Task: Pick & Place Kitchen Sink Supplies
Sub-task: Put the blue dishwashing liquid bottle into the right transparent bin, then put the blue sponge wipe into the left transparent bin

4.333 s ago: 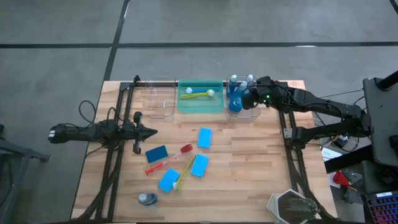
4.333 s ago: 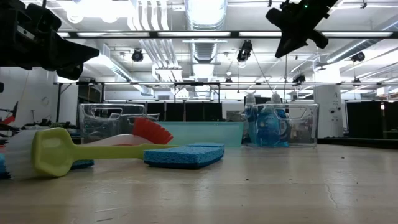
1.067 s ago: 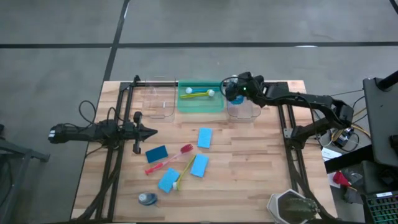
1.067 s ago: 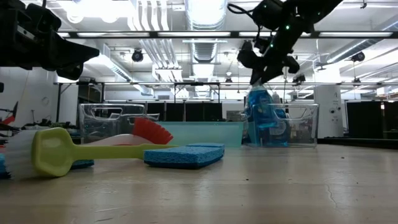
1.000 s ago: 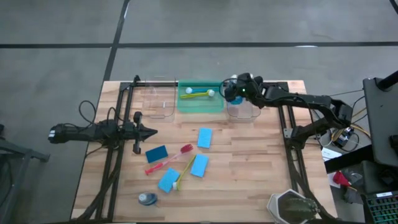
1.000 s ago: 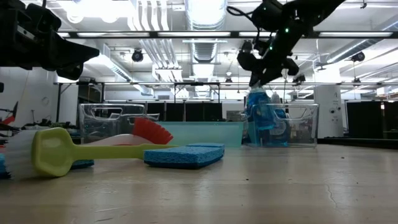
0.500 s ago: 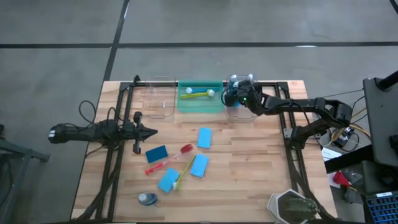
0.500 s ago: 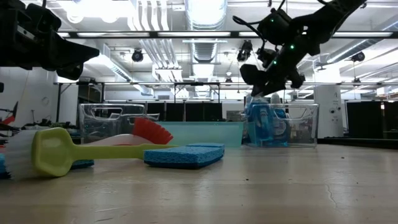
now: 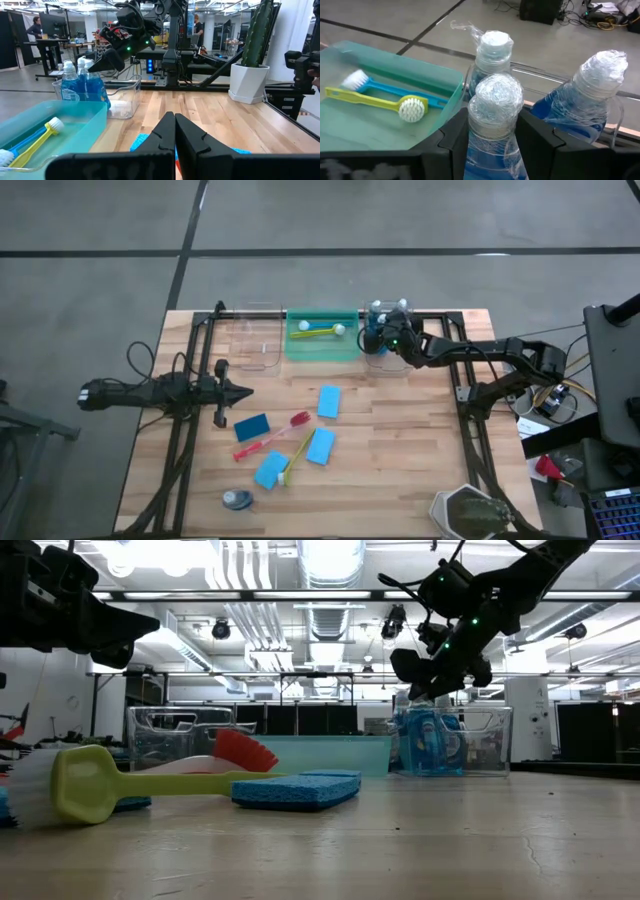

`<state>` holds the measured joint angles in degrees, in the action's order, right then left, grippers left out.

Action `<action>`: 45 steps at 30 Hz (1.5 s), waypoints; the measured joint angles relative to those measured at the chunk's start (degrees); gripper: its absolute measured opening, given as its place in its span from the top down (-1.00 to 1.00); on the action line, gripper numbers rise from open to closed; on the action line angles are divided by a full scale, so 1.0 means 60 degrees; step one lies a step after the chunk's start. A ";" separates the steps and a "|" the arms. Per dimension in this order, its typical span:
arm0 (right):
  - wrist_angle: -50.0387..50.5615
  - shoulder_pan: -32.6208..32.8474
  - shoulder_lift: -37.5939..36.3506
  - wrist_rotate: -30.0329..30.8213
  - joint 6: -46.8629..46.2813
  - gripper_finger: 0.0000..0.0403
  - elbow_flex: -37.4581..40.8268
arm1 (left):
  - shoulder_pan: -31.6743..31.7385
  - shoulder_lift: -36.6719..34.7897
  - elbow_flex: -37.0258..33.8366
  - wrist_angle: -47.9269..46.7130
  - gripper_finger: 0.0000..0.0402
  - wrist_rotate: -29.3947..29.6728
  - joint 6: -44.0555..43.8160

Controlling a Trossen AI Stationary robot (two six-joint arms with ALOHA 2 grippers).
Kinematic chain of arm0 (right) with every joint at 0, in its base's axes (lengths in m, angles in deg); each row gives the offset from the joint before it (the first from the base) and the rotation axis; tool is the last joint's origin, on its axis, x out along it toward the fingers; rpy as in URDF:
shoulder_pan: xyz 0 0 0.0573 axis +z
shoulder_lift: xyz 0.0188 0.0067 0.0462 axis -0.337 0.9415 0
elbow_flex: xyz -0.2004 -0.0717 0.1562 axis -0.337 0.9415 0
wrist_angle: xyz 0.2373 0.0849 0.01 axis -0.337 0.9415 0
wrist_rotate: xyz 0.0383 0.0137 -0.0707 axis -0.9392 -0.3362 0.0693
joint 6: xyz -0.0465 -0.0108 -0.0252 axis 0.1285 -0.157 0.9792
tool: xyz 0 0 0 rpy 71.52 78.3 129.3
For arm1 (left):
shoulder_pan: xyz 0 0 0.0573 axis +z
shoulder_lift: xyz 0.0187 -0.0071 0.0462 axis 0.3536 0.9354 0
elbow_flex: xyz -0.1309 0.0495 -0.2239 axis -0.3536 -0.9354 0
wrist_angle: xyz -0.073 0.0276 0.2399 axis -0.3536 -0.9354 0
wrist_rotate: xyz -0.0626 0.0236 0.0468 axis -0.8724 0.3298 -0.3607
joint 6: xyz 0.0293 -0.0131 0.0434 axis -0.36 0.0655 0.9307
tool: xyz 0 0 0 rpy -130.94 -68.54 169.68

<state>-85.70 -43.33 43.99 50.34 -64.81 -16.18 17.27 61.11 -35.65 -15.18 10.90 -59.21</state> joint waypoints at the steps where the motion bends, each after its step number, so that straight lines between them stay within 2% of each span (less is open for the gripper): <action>1: -0.0022 0.0000 0.0000 -0.0016 0.0002 0.28 0.0003 | 0.0000 0.0000 0.0000 0.0000 0.99 0.0000 0.0000; 14: 0.0010 0.0388 -0.0075 -0.0130 0.0039 -0.11 -0.0341 | 0.0000 0.0000 0.0000 0.0000 0.99 0.0000 0.0004; 26: -0.0068 0.1189 -0.1587 -0.0252 -0.0101 -0.25 -0.1268 | 0.0000 0.0000 0.0000 0.0000 0.99 0.0000 0.0002; 30: -0.0104 0.1496 -0.1721 -0.1298 -0.0115 -0.24 -0.1814 | -0.0003 0.0000 0.0000 0.0000 0.99 0.0000 0.0000; 38: -0.0080 0.2094 -0.0869 -0.5283 -0.0712 -0.14 -0.2970 | 0.0000 0.0000 0.0000 0.0000 0.99 0.0000 0.0003; 41: -0.0072 0.2432 -0.0388 -0.5966 -0.1115 -0.11 -0.3497 | 0.0000 0.0000 0.0000 0.0000 0.99 0.0000 0.0004; 45: 0.0122 0.2867 0.0324 -0.6357 -0.1373 -0.09 -0.4342 | -0.0002 0.0000 0.0000 0.0000 0.99 0.0000 0.0004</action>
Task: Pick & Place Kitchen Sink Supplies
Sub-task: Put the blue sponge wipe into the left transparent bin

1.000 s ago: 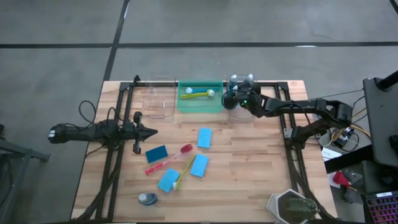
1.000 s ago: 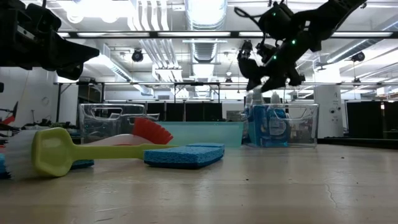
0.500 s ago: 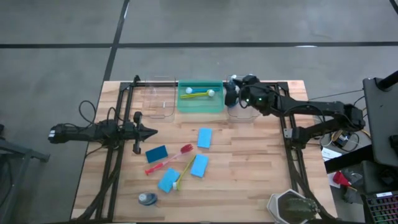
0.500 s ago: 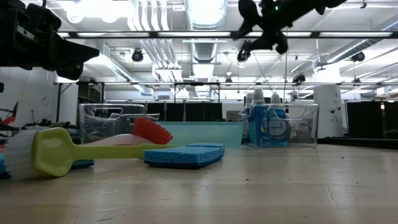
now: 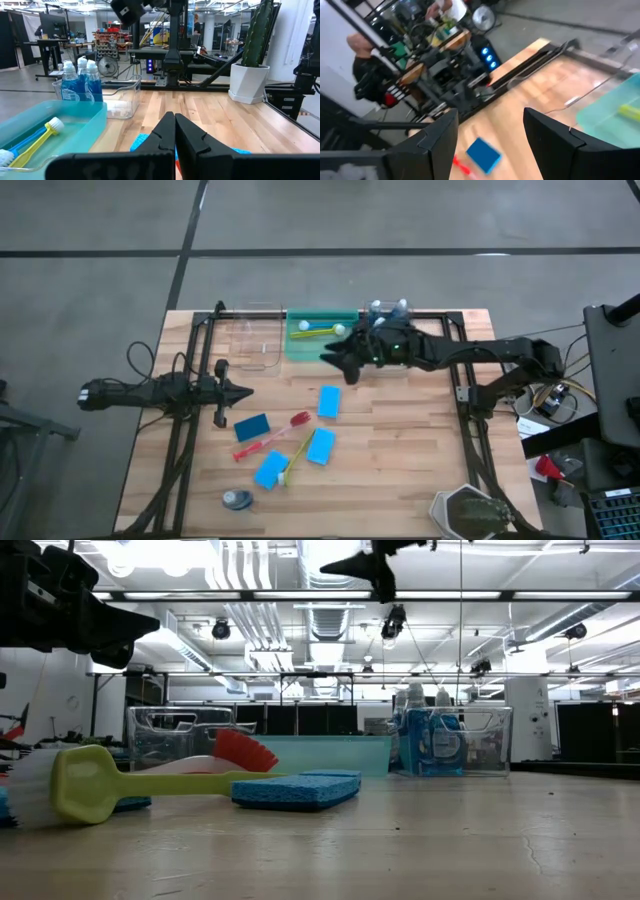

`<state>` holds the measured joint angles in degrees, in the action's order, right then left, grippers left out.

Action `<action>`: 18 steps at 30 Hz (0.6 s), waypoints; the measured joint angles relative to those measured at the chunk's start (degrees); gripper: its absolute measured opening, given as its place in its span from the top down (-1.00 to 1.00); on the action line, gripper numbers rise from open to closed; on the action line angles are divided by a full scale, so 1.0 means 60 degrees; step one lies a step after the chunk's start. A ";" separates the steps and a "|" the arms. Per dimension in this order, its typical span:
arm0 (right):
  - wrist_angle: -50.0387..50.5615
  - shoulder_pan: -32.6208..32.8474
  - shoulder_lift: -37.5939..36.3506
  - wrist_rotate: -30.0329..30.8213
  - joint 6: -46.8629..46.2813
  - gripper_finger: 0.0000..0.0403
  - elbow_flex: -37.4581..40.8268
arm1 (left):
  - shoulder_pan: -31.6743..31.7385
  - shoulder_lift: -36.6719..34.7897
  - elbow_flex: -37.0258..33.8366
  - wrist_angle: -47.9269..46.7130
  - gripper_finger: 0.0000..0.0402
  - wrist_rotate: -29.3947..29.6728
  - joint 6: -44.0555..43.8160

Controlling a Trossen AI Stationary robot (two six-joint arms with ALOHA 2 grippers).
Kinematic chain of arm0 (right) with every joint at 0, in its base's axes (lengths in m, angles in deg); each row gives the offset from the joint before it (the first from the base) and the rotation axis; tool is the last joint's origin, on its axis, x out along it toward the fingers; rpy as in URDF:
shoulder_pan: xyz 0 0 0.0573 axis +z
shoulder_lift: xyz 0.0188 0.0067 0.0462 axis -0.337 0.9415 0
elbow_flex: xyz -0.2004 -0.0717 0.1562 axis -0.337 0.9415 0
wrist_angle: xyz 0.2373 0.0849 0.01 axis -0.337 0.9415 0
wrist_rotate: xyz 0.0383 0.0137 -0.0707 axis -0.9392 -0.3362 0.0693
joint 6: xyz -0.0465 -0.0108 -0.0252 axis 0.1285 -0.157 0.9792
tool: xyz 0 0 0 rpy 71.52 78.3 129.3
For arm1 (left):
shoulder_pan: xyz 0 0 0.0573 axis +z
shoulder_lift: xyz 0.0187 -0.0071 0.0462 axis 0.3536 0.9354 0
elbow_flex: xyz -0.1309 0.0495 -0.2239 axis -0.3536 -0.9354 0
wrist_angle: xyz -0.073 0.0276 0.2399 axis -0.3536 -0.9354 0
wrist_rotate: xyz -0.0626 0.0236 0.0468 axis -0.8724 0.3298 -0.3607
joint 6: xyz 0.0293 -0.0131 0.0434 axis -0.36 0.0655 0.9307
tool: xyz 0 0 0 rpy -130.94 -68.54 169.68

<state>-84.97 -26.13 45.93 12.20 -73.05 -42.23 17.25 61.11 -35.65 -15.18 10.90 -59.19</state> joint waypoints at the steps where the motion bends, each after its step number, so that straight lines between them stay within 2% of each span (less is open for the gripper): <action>1: 0.0189 0.0118 0.0152 -0.0024 -0.0098 -0.09 -0.0220 | 0.0002 0.0000 0.0000 0.0000 0.99 0.0000 0.0000; 4: 0.0955 0.0484 0.0572 -0.0080 -0.0226 -0.09 -0.0858 | -0.0001 0.0000 0.0000 0.0000 0.99 0.0000 -0.0001; 9: 0.3433 0.1051 0.1282 -0.0127 -0.1039 -0.09 -0.1888 | 0.0000 0.0000 0.0000 0.0000 0.99 0.0000 -0.0001; 14: 0.5398 0.1518 0.2104 -0.0126 -0.3357 -0.09 -0.2494 | 0.0002 0.0000 0.0000 0.0000 0.99 0.0000 0.0000; 18: 0.5678 0.1840 0.2685 -0.0130 -0.5044 -0.09 -0.2586 | 0.0001 0.0000 0.0000 0.0000 0.99 0.0000 -0.0002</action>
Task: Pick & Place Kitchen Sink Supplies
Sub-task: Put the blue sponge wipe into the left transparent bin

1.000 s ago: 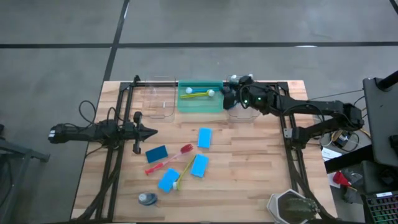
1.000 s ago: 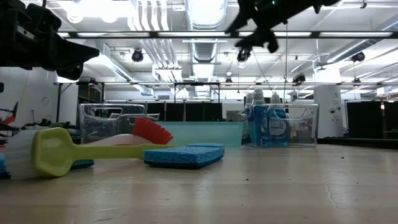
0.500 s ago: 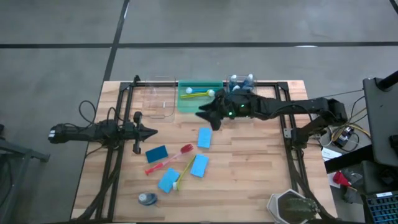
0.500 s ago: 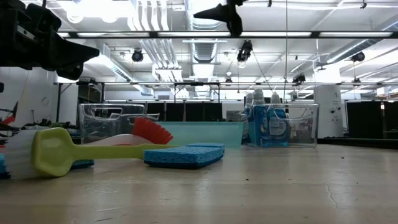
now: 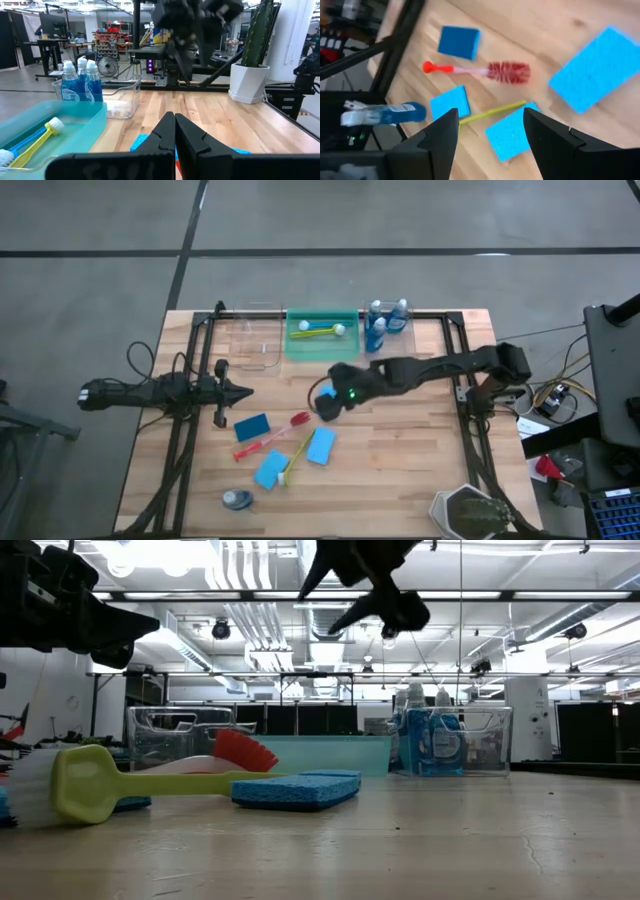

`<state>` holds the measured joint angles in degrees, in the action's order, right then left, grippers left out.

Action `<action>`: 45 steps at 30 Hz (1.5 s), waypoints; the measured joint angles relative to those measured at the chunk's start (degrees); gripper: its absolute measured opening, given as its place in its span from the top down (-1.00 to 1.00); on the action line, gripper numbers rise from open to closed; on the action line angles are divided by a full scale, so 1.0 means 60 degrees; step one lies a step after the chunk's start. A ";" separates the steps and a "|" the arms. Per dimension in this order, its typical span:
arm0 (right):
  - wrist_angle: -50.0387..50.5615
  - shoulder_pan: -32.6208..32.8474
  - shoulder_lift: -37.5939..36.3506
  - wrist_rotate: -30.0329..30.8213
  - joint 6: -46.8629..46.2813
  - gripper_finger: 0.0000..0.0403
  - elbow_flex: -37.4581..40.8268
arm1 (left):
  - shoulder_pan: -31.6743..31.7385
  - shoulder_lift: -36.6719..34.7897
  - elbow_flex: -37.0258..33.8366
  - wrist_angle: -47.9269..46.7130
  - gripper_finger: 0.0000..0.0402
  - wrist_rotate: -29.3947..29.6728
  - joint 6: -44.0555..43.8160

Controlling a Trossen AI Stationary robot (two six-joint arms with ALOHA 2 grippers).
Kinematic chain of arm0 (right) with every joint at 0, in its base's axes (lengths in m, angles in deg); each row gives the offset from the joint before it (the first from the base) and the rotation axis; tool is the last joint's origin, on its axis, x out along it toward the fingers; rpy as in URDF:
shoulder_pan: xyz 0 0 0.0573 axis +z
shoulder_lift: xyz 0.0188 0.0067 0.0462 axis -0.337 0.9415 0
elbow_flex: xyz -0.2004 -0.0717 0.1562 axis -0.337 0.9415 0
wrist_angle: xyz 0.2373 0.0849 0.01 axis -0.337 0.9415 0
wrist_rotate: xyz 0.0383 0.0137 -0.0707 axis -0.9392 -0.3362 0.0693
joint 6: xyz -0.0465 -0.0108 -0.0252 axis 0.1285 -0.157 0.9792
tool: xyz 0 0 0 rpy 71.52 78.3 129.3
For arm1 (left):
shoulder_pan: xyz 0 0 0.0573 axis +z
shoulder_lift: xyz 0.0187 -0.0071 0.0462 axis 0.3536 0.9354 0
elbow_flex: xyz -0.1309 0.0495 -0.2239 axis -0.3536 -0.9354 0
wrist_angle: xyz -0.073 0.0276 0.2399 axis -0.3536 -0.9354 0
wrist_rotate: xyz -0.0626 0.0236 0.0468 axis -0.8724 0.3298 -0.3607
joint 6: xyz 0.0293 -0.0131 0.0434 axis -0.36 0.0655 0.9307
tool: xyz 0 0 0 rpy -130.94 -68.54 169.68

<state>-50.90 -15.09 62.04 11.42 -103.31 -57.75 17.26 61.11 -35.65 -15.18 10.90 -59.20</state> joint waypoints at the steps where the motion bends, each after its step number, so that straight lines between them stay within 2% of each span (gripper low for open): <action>1: -0.0004 0.0049 0.0111 0.0000 -0.0280 -0.08 0.0011 | 0.0001 0.0000 0.0000 0.0000 0.99 0.0000 0.0002; 10: -0.0016 0.0155 0.1036 -0.0175 -0.1255 -0.06 0.0028 | -0.0002 0.0000 0.0000 0.0000 0.99 0.0000 0.0002; 14: -0.0058 0.0288 0.1087 -0.0282 -0.0814 -0.03 0.0035 | 0.0000 0.0000 0.0000 0.0001 0.99 0.0000 -0.0001; 17: -0.0083 0.0425 0.0917 0.0091 0.0042 0.02 0.0032 | 0.0001 0.0000 0.0000 0.0000 0.99 0.0000 0.0002; 22: -0.0199 0.0651 0.0487 0.1149 0.1351 0.24 -0.0056 | -0.0002 0.0000 0.0000 0.0000 0.99 0.0000 0.0001; 29: -0.1156 0.0725 -0.0117 0.1472 0.3021 0.89 -0.0056 | 0.0001 0.0000 0.0000 0.0004 0.99 0.0000 0.0002; 33: -0.1660 0.0887 -0.0552 0.1704 0.3772 0.94 -0.0056 | 0.0000 0.0004 0.0000 0.0028 0.99 0.0003 0.0002; 40: -0.1576 0.1157 -0.1524 0.3239 0.3941 0.96 -0.0056 | -0.0001 0.0007 -0.0004 0.0113 0.99 0.0004 -0.0032; 43: -0.1566 0.1148 -0.1655 0.3470 0.3935 0.96 -0.0056 | -0.0006 0.0004 -0.0005 0.0759 0.99 -0.0607 -0.1605; 45: -0.1571 0.1140 -0.1666 0.3475 0.3899 0.96 -0.0055 | -0.0015 0.0037 -0.0004 0.1530 0.99 -0.0600 -0.2980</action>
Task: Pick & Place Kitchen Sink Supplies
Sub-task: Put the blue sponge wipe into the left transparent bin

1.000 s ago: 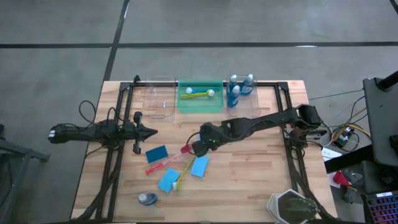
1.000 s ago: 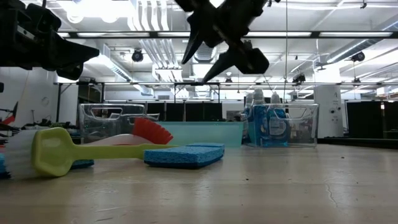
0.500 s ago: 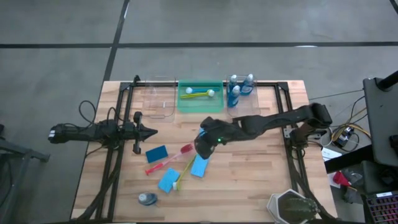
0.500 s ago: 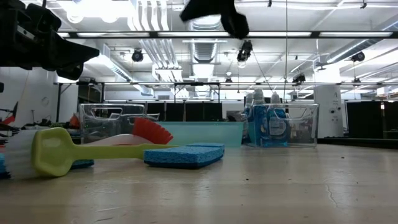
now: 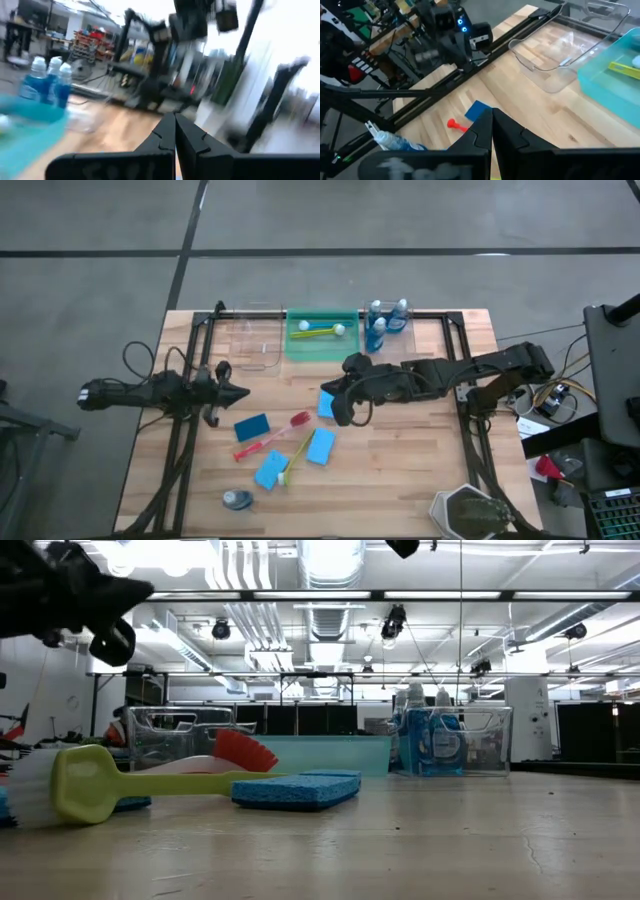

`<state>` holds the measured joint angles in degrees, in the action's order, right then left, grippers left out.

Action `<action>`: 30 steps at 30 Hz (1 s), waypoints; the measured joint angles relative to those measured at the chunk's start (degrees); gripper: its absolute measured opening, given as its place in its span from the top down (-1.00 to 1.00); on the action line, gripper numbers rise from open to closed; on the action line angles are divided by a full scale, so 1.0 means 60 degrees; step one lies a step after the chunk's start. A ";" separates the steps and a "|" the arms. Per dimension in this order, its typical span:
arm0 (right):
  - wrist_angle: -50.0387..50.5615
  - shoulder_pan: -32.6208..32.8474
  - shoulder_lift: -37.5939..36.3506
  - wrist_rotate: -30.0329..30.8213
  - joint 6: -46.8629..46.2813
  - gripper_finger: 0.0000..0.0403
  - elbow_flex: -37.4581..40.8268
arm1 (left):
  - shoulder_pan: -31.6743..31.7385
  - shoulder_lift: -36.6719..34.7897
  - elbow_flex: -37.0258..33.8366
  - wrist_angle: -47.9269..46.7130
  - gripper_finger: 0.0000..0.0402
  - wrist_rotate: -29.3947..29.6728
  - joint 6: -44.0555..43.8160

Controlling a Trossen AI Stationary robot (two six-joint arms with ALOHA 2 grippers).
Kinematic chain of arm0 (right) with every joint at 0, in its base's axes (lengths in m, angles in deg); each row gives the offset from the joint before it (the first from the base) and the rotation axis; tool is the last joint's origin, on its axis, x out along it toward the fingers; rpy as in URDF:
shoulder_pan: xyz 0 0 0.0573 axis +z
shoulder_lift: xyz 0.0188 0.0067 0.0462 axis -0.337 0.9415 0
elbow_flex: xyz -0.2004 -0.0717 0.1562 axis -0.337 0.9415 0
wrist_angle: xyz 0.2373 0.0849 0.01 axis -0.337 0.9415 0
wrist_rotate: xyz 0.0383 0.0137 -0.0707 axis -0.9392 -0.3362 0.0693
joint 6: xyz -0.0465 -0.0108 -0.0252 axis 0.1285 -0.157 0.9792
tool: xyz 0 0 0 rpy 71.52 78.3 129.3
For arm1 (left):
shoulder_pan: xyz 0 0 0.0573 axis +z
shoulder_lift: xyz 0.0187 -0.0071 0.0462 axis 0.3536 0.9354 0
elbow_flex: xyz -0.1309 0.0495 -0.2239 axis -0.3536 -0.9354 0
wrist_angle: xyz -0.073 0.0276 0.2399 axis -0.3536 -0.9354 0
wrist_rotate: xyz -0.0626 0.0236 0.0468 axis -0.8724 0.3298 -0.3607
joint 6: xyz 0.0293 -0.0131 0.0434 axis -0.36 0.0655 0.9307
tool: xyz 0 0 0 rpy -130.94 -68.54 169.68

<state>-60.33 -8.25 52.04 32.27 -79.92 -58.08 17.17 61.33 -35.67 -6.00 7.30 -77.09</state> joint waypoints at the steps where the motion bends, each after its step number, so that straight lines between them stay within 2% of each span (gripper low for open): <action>1: 0.0007 0.0001 -0.0002 -0.0003 -0.0020 0.96 0.0002 | 0.0007 0.0010 0.0000 0.0311 0.99 0.0159 -0.0761; 3: 0.0065 0.0011 -0.0002 -0.0004 -0.0065 0.96 0.0009 | 0.0010 0.0010 0.0000 0.1072 0.99 0.0203 -0.2164; 8: 0.0067 0.0011 0.0063 0.0167 -0.0236 0.96 0.0043 | 0.0008 0.0010 0.0002 0.2149 0.99 -0.0247 -0.4485; 10: 0.0057 -0.0004 0.0098 0.0294 -0.0278 0.96 0.0060 | 0.0001 -0.0001 0.0004 0.2212 0.99 -0.0213 -0.5451; 14: 0.0070 -0.0033 0.0161 0.0382 -0.0311 0.96 0.0094 | 0.0006 0.0072 0.0005 0.2295 0.99 0.0955 -0.6625; 17: 0.0062 -0.0044 0.0161 0.0495 -0.0318 0.96 0.0097 | 0.0017 0.0174 0.0124 0.2010 0.97 0.0634 -0.7373; 20: 0.0060 -0.0055 0.0161 0.0497 -0.0335 0.96 0.0097 | -0.0009 0.0405 0.0581 0.0456 0.88 -0.0544 -0.7758; 22: 0.0058 -0.0061 0.0169 0.0499 -0.0344 0.96 0.0108 | -0.0009 0.0630 0.1094 -0.1397 0.77 -0.1002 -0.7655; 30: 0.0051 -0.0076 0.0169 0.0495 -0.0344 0.96 0.0112 | 0.0010 0.1891 0.3013 -0.8567 0.14 -0.0993 -0.6164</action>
<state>-60.02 -8.71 53.06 35.25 -81.98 -57.41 17.22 72.68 -17.59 -57.40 1.34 -114.07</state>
